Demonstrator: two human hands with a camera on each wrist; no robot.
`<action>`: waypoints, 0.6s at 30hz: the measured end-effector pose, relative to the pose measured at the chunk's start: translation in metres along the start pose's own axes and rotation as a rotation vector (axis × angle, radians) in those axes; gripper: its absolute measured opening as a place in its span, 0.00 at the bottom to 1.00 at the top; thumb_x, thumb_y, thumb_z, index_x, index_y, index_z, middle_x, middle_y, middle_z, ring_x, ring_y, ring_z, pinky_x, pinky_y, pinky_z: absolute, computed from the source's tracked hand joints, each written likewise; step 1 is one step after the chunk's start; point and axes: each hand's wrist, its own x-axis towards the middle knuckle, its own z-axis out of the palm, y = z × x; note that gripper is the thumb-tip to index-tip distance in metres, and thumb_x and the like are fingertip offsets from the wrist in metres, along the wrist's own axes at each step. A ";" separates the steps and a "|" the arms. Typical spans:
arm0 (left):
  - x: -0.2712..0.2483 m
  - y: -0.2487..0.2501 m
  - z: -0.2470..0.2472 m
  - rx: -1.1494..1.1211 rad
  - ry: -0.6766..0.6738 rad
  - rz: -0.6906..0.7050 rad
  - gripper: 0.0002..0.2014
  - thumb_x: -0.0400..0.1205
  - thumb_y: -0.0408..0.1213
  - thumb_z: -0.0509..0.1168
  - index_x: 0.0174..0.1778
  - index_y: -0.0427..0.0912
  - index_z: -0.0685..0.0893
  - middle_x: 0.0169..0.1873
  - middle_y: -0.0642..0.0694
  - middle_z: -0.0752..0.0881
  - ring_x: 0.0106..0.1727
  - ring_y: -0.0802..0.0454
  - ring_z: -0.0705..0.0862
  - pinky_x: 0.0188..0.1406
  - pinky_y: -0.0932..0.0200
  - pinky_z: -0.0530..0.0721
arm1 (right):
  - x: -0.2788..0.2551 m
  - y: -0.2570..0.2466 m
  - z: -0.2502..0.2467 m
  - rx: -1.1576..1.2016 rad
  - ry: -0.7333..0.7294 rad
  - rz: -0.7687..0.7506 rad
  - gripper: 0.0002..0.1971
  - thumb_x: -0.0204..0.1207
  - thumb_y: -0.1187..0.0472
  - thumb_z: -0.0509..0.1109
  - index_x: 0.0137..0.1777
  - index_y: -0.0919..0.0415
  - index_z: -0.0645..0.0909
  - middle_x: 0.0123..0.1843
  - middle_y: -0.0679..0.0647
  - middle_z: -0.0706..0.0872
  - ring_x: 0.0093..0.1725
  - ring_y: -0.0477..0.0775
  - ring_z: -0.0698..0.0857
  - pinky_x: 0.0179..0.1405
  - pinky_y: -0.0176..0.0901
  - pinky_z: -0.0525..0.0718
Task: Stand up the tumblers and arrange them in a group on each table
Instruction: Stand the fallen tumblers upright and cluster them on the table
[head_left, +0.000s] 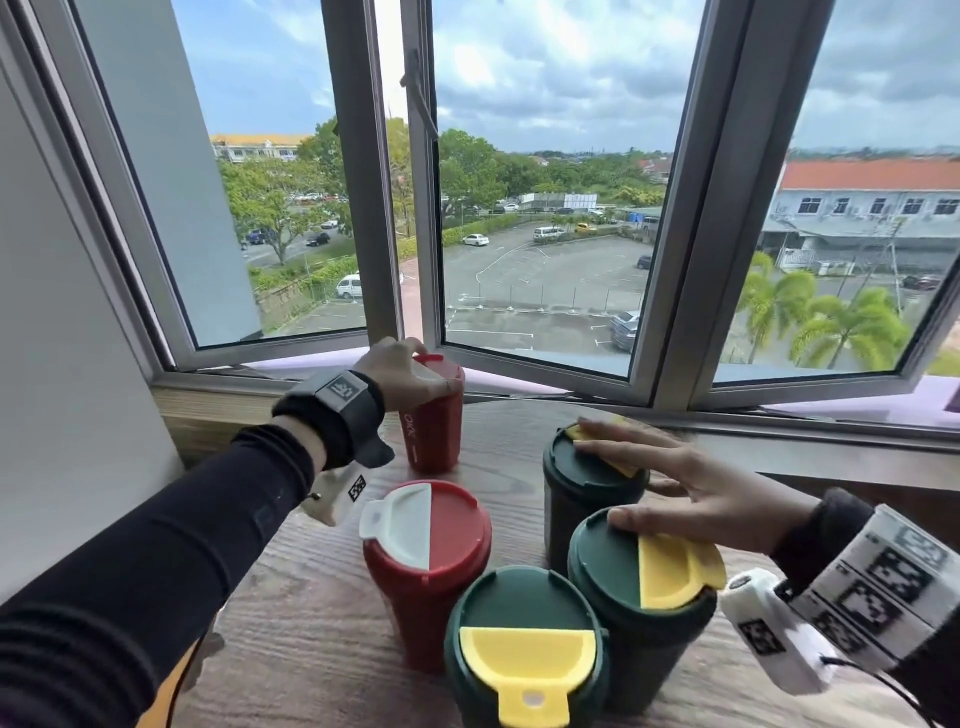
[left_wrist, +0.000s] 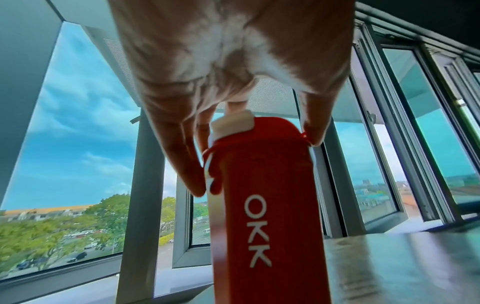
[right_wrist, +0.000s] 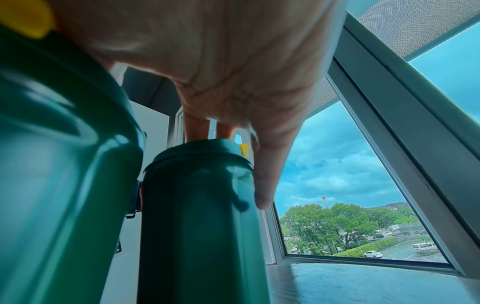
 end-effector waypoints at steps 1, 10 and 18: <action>0.001 0.002 0.000 -0.011 0.000 0.008 0.37 0.68 0.60 0.71 0.69 0.44 0.74 0.65 0.40 0.79 0.63 0.43 0.77 0.56 0.56 0.75 | 0.000 0.000 0.000 0.004 0.001 -0.001 0.38 0.60 0.29 0.70 0.73 0.32 0.68 0.76 0.20 0.58 0.75 0.22 0.57 0.60 0.11 0.66; -0.001 0.004 -0.006 0.032 -0.110 -0.044 0.51 0.57 0.69 0.73 0.73 0.46 0.69 0.68 0.41 0.76 0.64 0.42 0.79 0.60 0.50 0.81 | -0.001 0.000 -0.001 -0.038 0.001 0.014 0.33 0.67 0.44 0.72 0.74 0.36 0.67 0.76 0.20 0.58 0.74 0.19 0.56 0.59 0.09 0.64; -0.018 0.020 -0.009 -0.212 -0.201 0.036 0.42 0.56 0.45 0.84 0.67 0.44 0.78 0.60 0.40 0.79 0.40 0.45 0.89 0.36 0.44 0.90 | -0.001 0.001 -0.002 -0.029 -0.007 0.003 0.31 0.67 0.35 0.67 0.73 0.34 0.69 0.77 0.23 0.59 0.75 0.23 0.58 0.63 0.16 0.69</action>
